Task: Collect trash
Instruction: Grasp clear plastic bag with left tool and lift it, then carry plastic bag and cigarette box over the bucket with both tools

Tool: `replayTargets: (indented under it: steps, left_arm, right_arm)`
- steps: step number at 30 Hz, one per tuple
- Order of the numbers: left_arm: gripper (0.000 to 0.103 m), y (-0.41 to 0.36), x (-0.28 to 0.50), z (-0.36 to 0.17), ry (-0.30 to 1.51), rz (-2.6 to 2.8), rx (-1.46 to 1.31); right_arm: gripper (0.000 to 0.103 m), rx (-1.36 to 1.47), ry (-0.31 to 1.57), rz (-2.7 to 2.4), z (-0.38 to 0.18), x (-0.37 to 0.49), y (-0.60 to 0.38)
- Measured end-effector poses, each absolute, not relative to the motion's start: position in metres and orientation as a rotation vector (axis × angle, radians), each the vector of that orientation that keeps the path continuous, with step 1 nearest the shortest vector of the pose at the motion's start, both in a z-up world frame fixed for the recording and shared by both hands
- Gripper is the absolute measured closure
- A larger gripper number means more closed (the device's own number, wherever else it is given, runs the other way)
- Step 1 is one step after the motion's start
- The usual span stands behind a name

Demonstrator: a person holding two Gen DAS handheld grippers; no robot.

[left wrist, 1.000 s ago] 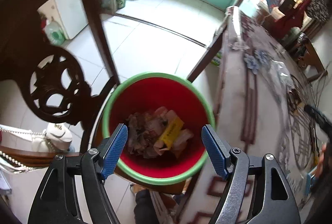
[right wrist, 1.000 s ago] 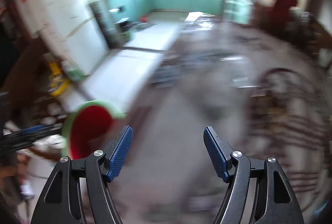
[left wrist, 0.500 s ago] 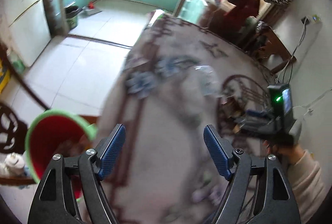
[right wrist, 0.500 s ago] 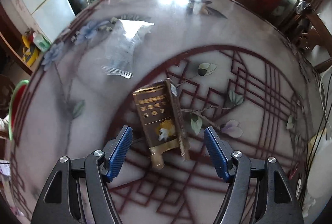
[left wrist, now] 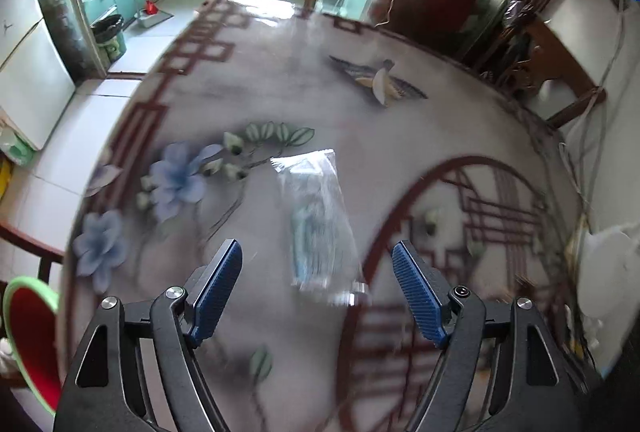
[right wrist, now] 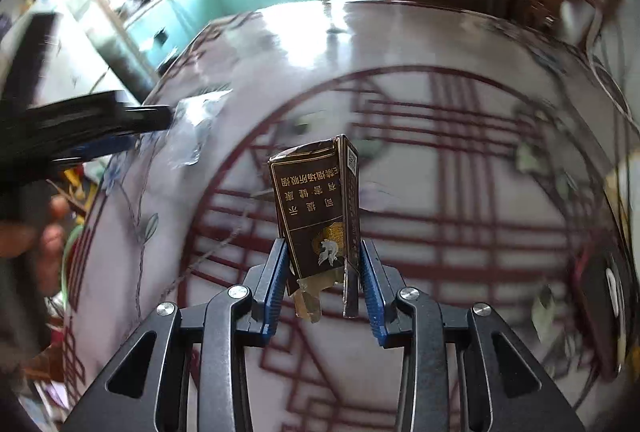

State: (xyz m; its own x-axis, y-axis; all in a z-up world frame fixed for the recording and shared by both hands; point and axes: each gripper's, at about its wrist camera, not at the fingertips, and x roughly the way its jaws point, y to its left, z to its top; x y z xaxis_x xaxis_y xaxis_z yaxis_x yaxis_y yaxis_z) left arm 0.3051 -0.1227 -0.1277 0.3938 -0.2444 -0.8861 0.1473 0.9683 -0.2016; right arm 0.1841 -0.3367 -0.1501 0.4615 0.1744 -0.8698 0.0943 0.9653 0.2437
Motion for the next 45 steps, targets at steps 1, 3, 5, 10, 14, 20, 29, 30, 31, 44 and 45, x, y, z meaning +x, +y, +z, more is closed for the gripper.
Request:
replayTargets:
  steps: [1, 3, 5, 10, 14, 20, 29, 30, 31, 44, 45]
  left_arm:
    - [0.03, -0.126, 0.309, -0.133, 1.15, -0.241, -0.092]
    - [0.057, -0.13, 0.313, -0.143, 1.171, -0.234, -0.084]
    - [0.076, -0.131, 0.313, -0.15, 1.195, -0.237, -0.07]
    - [0.085, -0.124, 0.289, -0.134, 1.153, -0.27, -0.054]
    - [0.085, -0.102, 0.248, -0.102, 1.084, -0.301, -0.062]
    - [0.085, -0.065, 0.192, -0.068, 1.038, -0.331, -0.065]
    - [0.085, 0.001, 0.13, -0.05, 0.999, -0.291, -0.142]
    - [0.085, 0.005, 0.126, -0.05, 0.997, -0.284, -0.146]
    - [0.085, 0.016, 0.12, -0.05, 0.998, -0.273, -0.152]
    - [0.085, 0.133, 0.09, -0.066, 1.013, -0.116, -0.218]
    - [0.085, 0.141, 0.089, -0.067, 1.014, -0.106, -0.221]
  right_arm:
    - [0.07, 0.277, 1.089, 0.043, -0.147, 0.181, -0.341]
    - [0.07, 0.277, 1.079, 0.036, -0.143, 0.178, -0.343]
    - [0.07, 0.276, 1.071, 0.033, -0.138, 0.177, -0.342]
    - [0.07, 0.301, 1.052, 0.061, -0.12, 0.172, -0.334]
    - [0.07, 0.242, 1.018, 0.064, -0.1, 0.167, -0.309]
    - [0.07, 0.199, 0.972, 0.092, -0.066, 0.143, -0.272]
    - [0.069, 0.133, 0.94, 0.168, -0.032, 0.102, -0.199]
    - [0.069, 0.122, 0.941, 0.177, -0.031, 0.099, -0.189]
    - [0.069, 0.105, 0.943, 0.191, -0.03, 0.096, -0.177]
    - [0.068, 0.015, 0.968, 0.356, -0.028, 0.079, -0.039]
    - [0.068, 0.01, 0.968, 0.365, -0.028, 0.08, -0.031]
